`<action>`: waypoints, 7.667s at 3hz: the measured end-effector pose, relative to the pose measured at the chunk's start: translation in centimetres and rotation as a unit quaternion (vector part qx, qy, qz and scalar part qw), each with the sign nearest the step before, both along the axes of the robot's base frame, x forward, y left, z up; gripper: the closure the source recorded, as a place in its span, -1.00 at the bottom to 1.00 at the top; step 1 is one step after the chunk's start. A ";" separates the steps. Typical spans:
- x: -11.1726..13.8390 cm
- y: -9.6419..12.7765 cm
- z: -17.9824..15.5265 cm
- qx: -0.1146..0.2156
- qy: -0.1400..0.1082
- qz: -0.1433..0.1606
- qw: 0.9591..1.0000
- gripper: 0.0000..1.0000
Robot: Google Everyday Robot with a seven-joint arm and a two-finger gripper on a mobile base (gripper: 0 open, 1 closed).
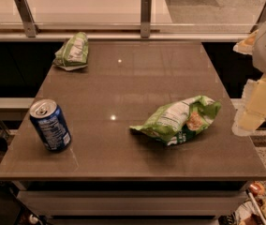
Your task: Move green rice chip bag near green jalapeno chip bag
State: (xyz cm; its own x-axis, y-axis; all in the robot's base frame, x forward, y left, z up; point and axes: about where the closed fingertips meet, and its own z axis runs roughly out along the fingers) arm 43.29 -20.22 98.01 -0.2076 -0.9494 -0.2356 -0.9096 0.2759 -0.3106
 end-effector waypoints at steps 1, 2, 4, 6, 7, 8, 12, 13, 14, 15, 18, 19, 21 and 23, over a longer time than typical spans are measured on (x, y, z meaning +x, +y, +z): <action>0.1 1.3 -3.6 0.026 0.020 0.013 0.999 -1.00; 0.5 3.4 -6.9 0.075 0.020 0.037 0.996 -1.00; 2.0 8.6 -9.9 0.189 -0.024 0.141 0.972 -1.00; 2.6 10.4 -10.7 0.192 -0.037 0.178 0.964 -0.19; 2.6 10.5 -10.6 0.191 -0.038 0.179 0.964 0.28; 2.5 10.6 -10.5 0.190 -0.038 0.180 0.964 0.74; 4.6 7.8 -4.5 0.133 -0.099 0.176 0.970 1.00; 6.8 6.3 -0.7 0.111 -0.156 0.172 0.966 1.00; 9.5 6.3 2.9 0.110 -0.229 0.183 0.950 1.00; 12.7 7.9 5.7 0.123 -0.298 0.211 0.923 1.00; 18.7 13.9 6.6 0.182 -0.369 0.283 0.866 1.00; 20.5 14.6 6.2 0.148 -0.361 0.296 0.872 1.00; 30.0 15.9 3.6 0.065 -0.352 0.333 0.872 1.00; 33.1 19.5 2.0 0.074 -0.356 0.372 0.854 1.00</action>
Offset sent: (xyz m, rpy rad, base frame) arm 0.0171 0.0633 -0.1067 0.2983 0.0120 0.1392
